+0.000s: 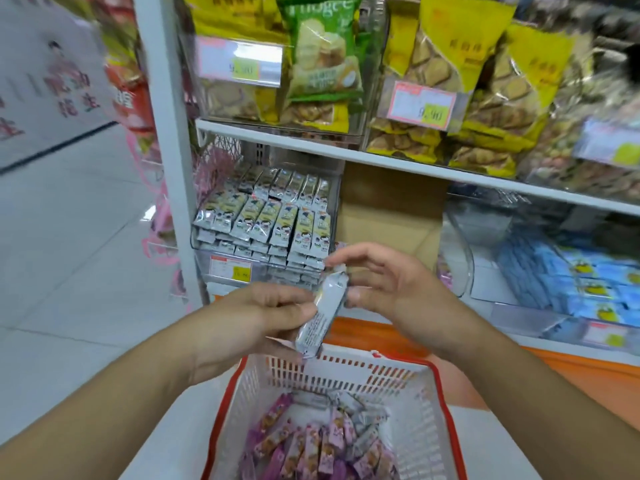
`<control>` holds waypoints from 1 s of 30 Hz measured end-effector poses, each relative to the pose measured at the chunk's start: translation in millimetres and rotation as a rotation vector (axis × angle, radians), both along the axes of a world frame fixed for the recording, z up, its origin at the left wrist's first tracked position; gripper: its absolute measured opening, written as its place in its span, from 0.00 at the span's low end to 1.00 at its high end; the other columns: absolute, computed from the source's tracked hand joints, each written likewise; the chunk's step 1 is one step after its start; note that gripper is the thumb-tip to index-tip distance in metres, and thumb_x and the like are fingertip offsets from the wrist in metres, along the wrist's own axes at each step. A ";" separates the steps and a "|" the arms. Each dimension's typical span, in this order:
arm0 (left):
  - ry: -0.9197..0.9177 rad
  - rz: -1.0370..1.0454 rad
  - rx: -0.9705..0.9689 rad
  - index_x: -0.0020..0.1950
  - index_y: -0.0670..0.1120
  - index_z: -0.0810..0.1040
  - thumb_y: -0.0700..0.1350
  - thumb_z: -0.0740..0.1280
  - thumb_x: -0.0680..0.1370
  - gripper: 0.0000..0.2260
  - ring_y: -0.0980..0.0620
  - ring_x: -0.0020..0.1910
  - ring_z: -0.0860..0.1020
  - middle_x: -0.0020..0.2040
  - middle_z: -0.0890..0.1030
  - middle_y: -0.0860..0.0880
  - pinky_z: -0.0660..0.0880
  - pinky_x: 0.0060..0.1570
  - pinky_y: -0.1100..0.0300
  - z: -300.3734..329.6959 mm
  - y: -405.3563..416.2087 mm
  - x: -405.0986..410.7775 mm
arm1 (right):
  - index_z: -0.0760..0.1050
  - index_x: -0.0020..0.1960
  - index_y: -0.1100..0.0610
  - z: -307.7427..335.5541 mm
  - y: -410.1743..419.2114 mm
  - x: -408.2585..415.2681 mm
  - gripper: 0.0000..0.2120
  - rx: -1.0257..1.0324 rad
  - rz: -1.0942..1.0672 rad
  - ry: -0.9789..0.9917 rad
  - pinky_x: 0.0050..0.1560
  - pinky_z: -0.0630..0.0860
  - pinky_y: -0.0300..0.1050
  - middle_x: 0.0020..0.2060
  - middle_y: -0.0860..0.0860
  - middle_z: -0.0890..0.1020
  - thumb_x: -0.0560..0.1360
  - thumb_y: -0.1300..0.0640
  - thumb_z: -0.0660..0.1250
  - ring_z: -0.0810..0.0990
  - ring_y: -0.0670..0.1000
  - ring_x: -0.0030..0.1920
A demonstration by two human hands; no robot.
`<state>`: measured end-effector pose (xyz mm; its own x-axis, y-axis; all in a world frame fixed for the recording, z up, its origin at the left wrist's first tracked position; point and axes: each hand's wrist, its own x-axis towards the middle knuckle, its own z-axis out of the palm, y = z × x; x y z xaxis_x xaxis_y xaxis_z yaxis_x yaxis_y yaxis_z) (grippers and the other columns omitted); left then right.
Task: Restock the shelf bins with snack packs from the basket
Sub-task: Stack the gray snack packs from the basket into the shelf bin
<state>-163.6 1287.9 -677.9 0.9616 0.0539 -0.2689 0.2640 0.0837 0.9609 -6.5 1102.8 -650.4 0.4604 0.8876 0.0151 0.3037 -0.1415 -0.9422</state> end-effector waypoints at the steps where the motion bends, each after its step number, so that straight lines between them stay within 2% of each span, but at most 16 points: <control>1: 0.003 0.036 0.038 0.63 0.45 0.83 0.48 0.69 0.82 0.13 0.41 0.58 0.82 0.61 0.83 0.39 0.81 0.49 0.56 0.7 1.5 -0.8 | 0.80 0.64 0.45 2.0 3.6 -1.1 0.24 -0.006 -0.034 -0.086 0.66 0.80 0.54 0.65 0.46 0.81 0.79 0.71 0.70 0.81 0.48 0.65; 3: 0.025 0.127 0.134 0.57 0.45 0.85 0.51 0.72 0.79 0.12 0.46 0.49 0.82 0.53 0.83 0.41 0.81 0.45 0.59 1.7 3.5 -2.4 | 0.77 0.67 0.41 3.9 8.5 -5.9 0.28 -0.007 -0.088 -0.283 0.67 0.78 0.48 0.67 0.41 0.78 0.78 0.70 0.70 0.76 0.43 0.69; 6: 0.042 0.228 0.218 0.46 0.42 0.80 0.54 0.75 0.77 0.15 0.51 0.38 0.78 0.41 0.77 0.40 0.79 0.39 0.60 2.5 5.2 -0.8 | 0.74 0.71 0.42 -0.2 10.6 -11.6 0.31 0.011 -0.083 -0.524 0.68 0.75 0.46 0.70 0.39 0.73 0.76 0.69 0.72 0.71 0.45 0.74; 9: 0.021 0.263 0.209 0.37 0.46 0.74 0.53 0.75 0.77 0.17 0.55 0.30 0.73 0.32 0.70 0.49 0.77 0.36 0.60 5.2 2.3 2.9 | 0.70 0.75 0.44 -4.9 16.3 -19.1 0.32 -0.004 0.006 -0.576 0.74 0.69 0.47 0.74 0.39 0.69 0.76 0.59 0.77 0.65 0.46 0.78; 11: 0.009 0.252 0.217 0.32 0.50 0.76 0.53 0.75 0.77 0.16 0.56 0.29 0.73 0.30 0.70 0.52 0.77 0.36 0.60 5.7 0.4 5.7 | 0.65 0.78 0.41 -8.3 21.2 -24.9 0.37 -0.065 0.052 -0.579 0.77 0.65 0.50 0.77 0.37 0.64 0.75 0.50 0.79 0.60 0.46 0.81; 13: 0.010 0.235 0.228 0.31 0.51 0.77 0.53 0.74 0.78 0.17 0.56 0.30 0.74 0.30 0.71 0.53 0.77 0.36 0.60 5.6 0.6 7.1 | 0.62 0.80 0.40 -11.1 25.3 -28.6 0.42 -0.110 0.060 -0.611 0.78 0.63 0.52 0.78 0.34 0.61 0.73 0.46 0.80 0.56 0.44 0.82; 17: 0.036 0.148 0.197 0.35 0.48 0.78 0.52 0.74 0.78 0.14 0.53 0.33 0.74 0.33 0.72 0.50 0.78 0.41 0.58 6.5 11.2 4.8 | 0.65 0.78 0.40 -8.5 28.3 -26.9 0.42 -0.129 0.069 -0.722 0.79 0.60 0.53 0.78 0.33 0.58 0.70 0.42 0.81 0.53 0.45 0.82; 20: 0.071 0.129 0.253 0.44 0.43 0.81 0.51 0.77 0.76 0.12 0.54 0.35 0.76 0.36 0.78 0.50 0.73 0.38 0.58 9.0 16.9 0.7 | 0.69 0.73 0.45 -6.8 29.6 -21.6 0.37 -0.154 0.092 -0.779 0.78 0.60 0.44 0.77 0.35 0.62 0.70 0.43 0.81 0.56 0.42 0.80; 22: 0.091 0.214 0.236 0.51 0.45 0.85 0.49 0.79 0.73 0.12 0.52 0.38 0.82 0.42 0.86 0.50 0.76 0.39 0.56 10.2 18.9 -0.2 | 0.70 0.67 0.45 -7.9 28.9 -18.9 0.29 -0.182 0.050 -0.770 0.73 0.67 0.45 0.69 0.36 0.71 0.73 0.46 0.80 0.66 0.39 0.73; 25: 0.063 0.422 0.135 0.55 0.41 0.84 0.47 0.82 0.70 0.18 0.47 0.42 0.86 0.43 0.87 0.43 0.83 0.44 0.53 7.6 24.5 1.6 | 0.71 0.56 0.44 -13.8 28.2 -20.3 0.17 -0.197 -0.081 -0.724 0.57 0.75 0.49 0.52 0.39 0.77 0.75 0.47 0.77 0.74 0.43 0.56; 28: 0.014 0.567 -0.005 0.59 0.38 0.81 0.45 0.81 0.71 0.21 0.44 0.46 0.87 0.47 0.88 0.41 0.83 0.46 0.52 5.6 22.8 3.4 | 0.73 0.52 0.45 -16.9 29.2 -32.0 0.16 -0.166 -0.063 -0.672 0.49 0.77 0.49 0.46 0.40 0.78 0.74 0.43 0.78 0.77 0.45 0.50; 30: 0.003 0.620 -0.071 0.57 0.38 0.82 0.45 0.80 0.71 0.19 0.42 0.43 0.87 0.46 0.87 0.39 0.83 0.45 0.51 3.9 18.4 4.3 | 0.75 0.56 0.45 -17.1 29.4 -41.9 0.16 -0.199 0.070 -0.643 0.48 0.77 0.44 0.47 0.40 0.78 0.74 0.42 0.77 0.78 0.42 0.50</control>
<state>-159.3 1306.3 -674.0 0.7563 0.5837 -0.2954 0.1489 0.2862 0.9465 -48.3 1132.2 -667.5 0.3562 0.9291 0.0997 0.8098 -0.2537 -0.5290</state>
